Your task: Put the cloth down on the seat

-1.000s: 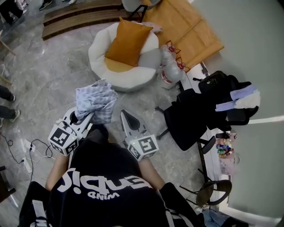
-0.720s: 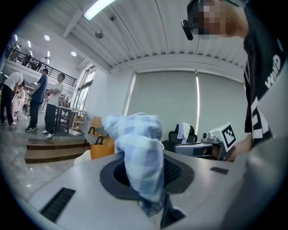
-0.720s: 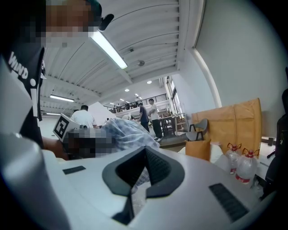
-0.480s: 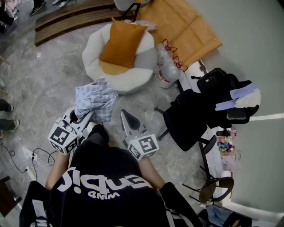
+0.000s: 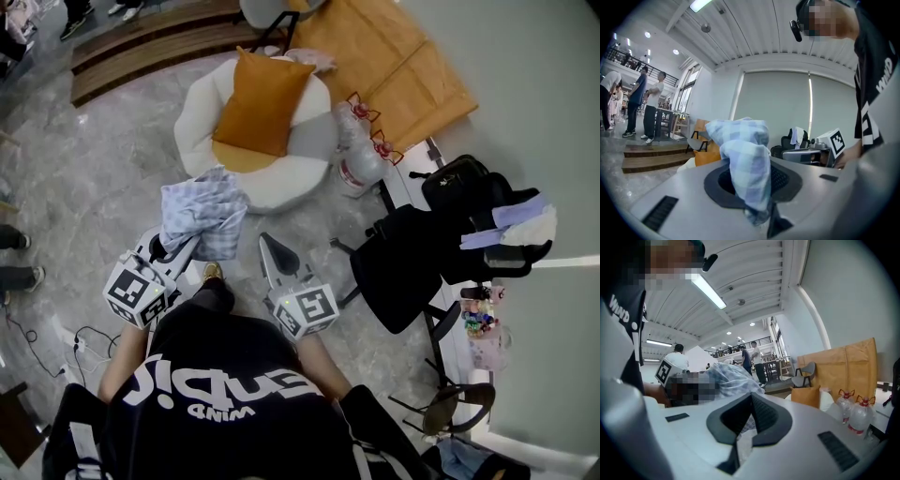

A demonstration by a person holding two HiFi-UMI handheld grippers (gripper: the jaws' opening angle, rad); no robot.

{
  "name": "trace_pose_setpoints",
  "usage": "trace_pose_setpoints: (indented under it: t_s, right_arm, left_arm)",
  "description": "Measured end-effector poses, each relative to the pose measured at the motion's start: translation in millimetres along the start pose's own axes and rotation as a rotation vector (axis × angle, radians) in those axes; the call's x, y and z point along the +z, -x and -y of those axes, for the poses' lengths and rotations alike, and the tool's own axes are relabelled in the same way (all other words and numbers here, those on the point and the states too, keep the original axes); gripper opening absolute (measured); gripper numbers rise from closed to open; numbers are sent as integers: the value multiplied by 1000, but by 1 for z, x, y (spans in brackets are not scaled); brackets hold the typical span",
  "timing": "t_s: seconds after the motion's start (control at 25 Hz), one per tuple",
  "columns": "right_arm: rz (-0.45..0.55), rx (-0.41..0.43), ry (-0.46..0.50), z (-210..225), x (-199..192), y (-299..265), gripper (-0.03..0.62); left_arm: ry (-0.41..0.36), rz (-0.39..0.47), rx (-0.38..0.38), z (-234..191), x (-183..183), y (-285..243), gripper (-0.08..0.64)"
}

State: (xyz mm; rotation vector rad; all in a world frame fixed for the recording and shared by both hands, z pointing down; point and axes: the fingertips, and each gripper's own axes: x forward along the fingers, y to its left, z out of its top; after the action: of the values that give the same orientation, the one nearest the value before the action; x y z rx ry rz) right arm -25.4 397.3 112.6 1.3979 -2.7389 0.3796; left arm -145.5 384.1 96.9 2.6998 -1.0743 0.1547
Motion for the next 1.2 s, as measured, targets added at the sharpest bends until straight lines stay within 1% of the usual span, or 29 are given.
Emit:
trace_pose_setpoints:
  t_s: [0.28, 0.56, 0.8, 0.92, 1.2]
  right_arm:
    - [-6, -13, -4, 9, 7, -37, 20]
    - [-4, -45, 0, 22, 13, -73, 20]
    - [2, -86, -6, 26, 15, -98, 20]
    - [-6, -104, -6, 30, 16, -105, 20]
    - [-10, -150, -2, 52, 21, -111, 20]
  left_arm:
    - [4, -6, -4, -39, 7, -14, 95]
    - [3, -20, -28, -76, 16, -29, 95]
    - [0, -17, -63, -108, 17, -39, 95]
    - [10, -30, -67, -119, 20, -44, 95]
    - [16, -19, -91, -134, 20, -63, 95]
